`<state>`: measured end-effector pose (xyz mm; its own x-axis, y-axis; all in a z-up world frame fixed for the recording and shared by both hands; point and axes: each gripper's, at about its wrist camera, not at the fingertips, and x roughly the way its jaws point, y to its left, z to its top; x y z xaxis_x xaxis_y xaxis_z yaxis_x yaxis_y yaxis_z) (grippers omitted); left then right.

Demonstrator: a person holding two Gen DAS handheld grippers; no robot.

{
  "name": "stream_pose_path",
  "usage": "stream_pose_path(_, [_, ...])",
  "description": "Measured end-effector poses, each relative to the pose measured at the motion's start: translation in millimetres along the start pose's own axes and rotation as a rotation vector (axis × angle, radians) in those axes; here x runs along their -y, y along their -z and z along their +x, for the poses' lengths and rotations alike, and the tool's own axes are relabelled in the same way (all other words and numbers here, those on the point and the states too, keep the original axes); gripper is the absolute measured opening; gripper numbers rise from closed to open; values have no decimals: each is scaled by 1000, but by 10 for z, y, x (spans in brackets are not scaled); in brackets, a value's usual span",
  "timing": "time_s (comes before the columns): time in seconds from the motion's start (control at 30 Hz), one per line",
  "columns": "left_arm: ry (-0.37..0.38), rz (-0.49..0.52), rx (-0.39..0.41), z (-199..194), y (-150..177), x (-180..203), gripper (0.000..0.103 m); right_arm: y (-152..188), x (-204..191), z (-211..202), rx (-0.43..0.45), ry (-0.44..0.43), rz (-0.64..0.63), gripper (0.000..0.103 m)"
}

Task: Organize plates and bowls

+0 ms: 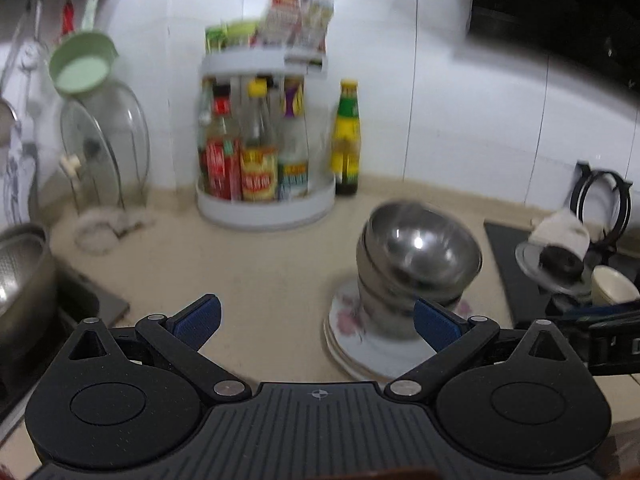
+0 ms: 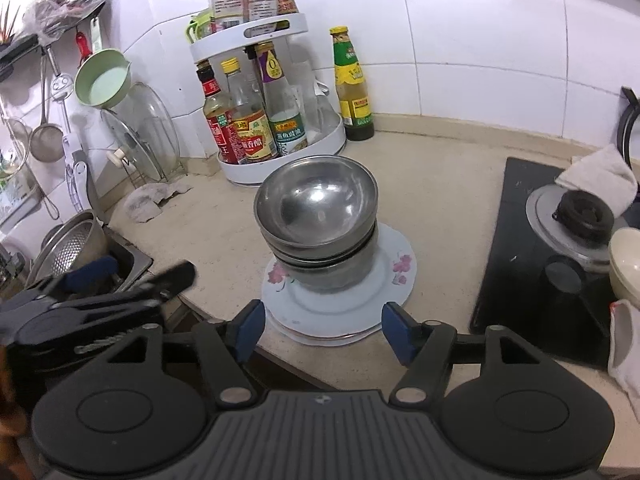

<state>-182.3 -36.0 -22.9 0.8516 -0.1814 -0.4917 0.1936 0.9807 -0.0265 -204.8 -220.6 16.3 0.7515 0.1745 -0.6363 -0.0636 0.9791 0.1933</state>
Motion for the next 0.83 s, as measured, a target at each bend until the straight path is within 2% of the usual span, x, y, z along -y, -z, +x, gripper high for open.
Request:
stream_pose_path(0.07, [1,7,-38,52,24,20,103,-7,-3,-2,4,4,-3,61])
stream_pose_path(0.2, [-14,41,-51,104,57,101,103,-27,7,-28,20,14,-13,62])
stream_pose_path(0.4, [31,45,-133,228,57,163,103,-12,-5,-29,20,29,-37,62])
stream_pose_path(0.73, [47,91,-149,266,110,307,103,26,106,12,7,68,-43,62])
stream_pose_path(0.83, [31,92,-175,308,121,340,103,41,153,17,-2,70,-38,63])
